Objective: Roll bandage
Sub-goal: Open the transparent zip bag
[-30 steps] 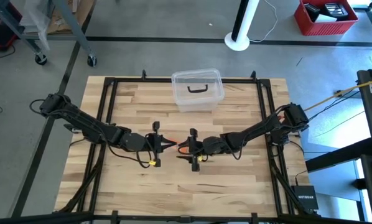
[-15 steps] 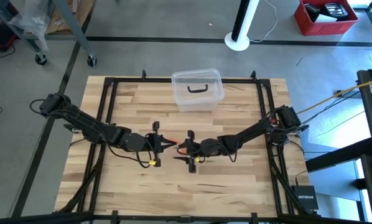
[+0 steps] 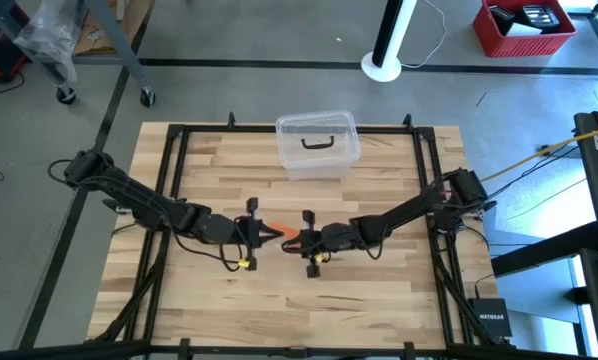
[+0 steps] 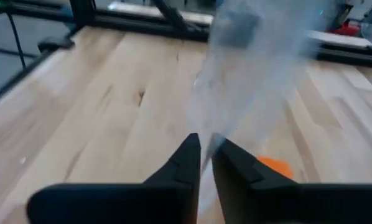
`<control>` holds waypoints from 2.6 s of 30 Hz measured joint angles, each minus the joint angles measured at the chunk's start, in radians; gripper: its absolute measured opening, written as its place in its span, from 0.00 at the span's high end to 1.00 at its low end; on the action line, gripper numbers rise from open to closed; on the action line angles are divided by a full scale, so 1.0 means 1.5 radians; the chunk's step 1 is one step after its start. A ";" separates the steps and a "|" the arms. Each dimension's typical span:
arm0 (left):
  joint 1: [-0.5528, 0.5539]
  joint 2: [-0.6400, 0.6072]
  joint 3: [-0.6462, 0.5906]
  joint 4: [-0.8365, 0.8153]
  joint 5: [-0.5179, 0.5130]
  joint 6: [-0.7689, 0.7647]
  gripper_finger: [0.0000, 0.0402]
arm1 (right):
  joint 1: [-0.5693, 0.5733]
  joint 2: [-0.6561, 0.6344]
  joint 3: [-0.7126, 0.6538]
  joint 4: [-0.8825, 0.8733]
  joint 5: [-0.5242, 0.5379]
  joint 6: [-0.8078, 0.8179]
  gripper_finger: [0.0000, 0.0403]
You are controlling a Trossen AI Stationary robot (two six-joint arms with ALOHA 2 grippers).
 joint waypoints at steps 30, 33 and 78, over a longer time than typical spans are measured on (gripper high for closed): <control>0.014 -0.001 0.000 -0.029 0.169 0.182 1.00 | 0.000 -0.022 0.000 -0.039 -0.014 0.073 0.49; 0.014 -0.001 0.000 -0.022 0.175 0.187 1.00 | 0.000 -0.020 0.000 -0.015 0.012 0.052 0.49; 0.017 0.045 -0.061 0.012 0.138 0.043 1.00 | 0.017 0.089 -0.011 0.091 0.032 0.066 0.44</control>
